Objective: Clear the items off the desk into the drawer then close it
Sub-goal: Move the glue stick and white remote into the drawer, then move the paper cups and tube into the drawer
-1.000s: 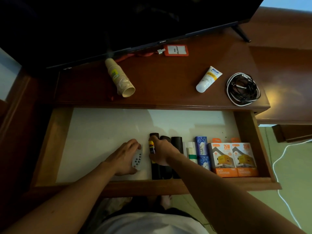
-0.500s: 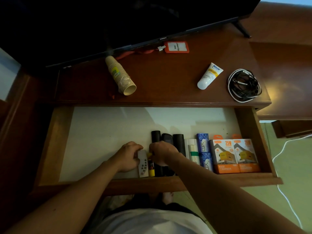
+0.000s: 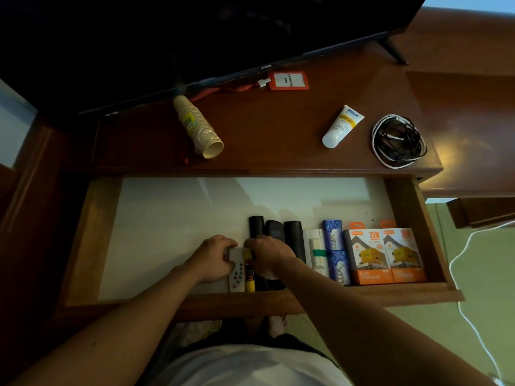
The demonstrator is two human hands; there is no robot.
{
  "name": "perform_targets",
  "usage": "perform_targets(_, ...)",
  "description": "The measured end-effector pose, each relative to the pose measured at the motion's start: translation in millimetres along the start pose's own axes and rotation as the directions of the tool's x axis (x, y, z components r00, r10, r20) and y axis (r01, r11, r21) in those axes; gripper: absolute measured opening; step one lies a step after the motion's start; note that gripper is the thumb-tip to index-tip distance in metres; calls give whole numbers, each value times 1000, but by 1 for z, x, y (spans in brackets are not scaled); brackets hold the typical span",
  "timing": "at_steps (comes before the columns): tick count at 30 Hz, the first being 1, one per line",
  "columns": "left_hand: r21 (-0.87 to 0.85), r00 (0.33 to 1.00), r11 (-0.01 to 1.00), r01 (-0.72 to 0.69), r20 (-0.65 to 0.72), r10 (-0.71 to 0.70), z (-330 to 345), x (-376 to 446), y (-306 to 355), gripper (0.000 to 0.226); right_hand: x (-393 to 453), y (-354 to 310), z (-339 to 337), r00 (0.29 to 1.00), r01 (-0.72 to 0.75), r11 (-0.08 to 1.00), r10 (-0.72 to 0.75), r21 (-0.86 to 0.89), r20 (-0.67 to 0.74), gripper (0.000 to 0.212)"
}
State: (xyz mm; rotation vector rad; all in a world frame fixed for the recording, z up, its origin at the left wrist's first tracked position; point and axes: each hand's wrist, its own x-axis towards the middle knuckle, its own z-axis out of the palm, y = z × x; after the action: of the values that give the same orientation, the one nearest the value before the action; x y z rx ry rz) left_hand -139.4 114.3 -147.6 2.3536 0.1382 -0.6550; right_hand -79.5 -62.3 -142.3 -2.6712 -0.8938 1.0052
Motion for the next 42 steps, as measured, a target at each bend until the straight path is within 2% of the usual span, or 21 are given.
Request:
perform_targets(4,28,1000,1000,7,19,-7,0,1,2,54,-2,1,1,1000,1,1000,0,-23,16,26)
perform_targets(8,40,1000,999,15,7,-15,-4,2,6,49,-5,5,-4,1000,-16,1000,16,14,-2,20)
perform_targets(10,30,1000,999,12,-16,-12,-7,1,10,46,-7,7,-9,999,-32,999,33,43,-14,24)
perform_targets(13,8,994,999,-40,-104,41,-17,1,20,41,-8,10,-21,993,-75,983,88,165,-76,36)
perform_targets(15,-8,979,996,-87,-183,84,-31,3,32,37,-9,12,-34,977,-94,953,144,289,-157,34)
perform_targets(17,-3,950,990,-143,-280,137,-49,8,48,33,-11,15,-50,940,-77,920,195,384,-280,27)
perform_targets(19,23,894,981,-194,-408,186,-72,15,67,29,-13,18,-69,877,-40,884,254,466,-407,24)
perform_targets(23,145,727,958,-246,-626,282,-121,30,100,19,-9,29,-112,696,54,810,388,584,-604,12)
perform_targets(25,136,669,976,-167,-712,214,-142,43,107,16,-7,39,-134,606,79,768,469,636,-642,13)
perform_targets(27,25,608,1000,-8,-794,25,-160,58,110,18,-5,51,-154,530,52,766,523,641,-668,12)
perform_targets(29,-117,540,975,191,-817,-204,-174,71,108,32,-2,62,-170,506,-19,773,554,634,-661,23)
perform_targets(31,-227,498,909,350,-777,-386,-182,80,103,52,0,72,-181,498,-132,772,594,621,-632,34)
perform_targets(35,-390,517,830,400,-652,-555,-183,90,94,65,6,82,-193,542,-284,820,565,497,-622,41)
perform_targets(39,-464,554,812,354,-596,-581,-180,97,95,64,10,90,-203,501,-331,831,556,446,-664,39)
perform_targets(42,-503,590,798,331,-549,-591,-179,101,100,70,14,100,-209,508,-419,788,615,451,-603,46)
